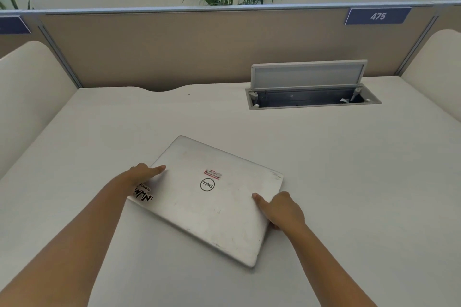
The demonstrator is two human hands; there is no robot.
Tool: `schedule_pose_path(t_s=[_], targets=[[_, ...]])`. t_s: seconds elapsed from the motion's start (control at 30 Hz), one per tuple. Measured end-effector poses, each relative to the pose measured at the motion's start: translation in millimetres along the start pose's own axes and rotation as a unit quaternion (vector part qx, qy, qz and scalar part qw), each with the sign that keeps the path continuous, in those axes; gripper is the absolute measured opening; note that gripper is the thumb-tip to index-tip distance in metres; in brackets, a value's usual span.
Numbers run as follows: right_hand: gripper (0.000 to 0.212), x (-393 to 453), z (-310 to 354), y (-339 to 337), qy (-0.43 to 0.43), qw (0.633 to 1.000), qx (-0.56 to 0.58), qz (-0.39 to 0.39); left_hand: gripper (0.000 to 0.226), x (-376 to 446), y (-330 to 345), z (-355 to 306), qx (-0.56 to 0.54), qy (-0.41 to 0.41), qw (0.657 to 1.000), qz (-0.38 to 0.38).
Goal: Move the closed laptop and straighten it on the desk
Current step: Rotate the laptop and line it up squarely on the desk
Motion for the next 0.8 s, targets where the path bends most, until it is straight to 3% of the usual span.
schedule_pose_path(t_s=[0.23,0.53,0.8], targets=[[0.078,11,2,0,-0.011,0.999,0.046,0.004,0.075,0,3,8,-0.065,0.008,0.998,-0.020],[0.062,13,-4,3,-0.057,0.996,0.042,-0.049,0.073,-3,6,15,-0.096,0.004,0.995,-0.015],[0.057,17,-10,-8,-0.114,0.988,0.064,-0.081,0.064,-10,21,30,0.007,0.043,0.993,-0.111]])
Point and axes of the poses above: each hand's wrist, its own x-axis towards the middle knuckle, its own y-axis out of the palm, z = x × y, the point moved 3 cm from there along x, towards the middle knuckle, and after that the axes turned 8 degrees about z, right-handed, at the moved point
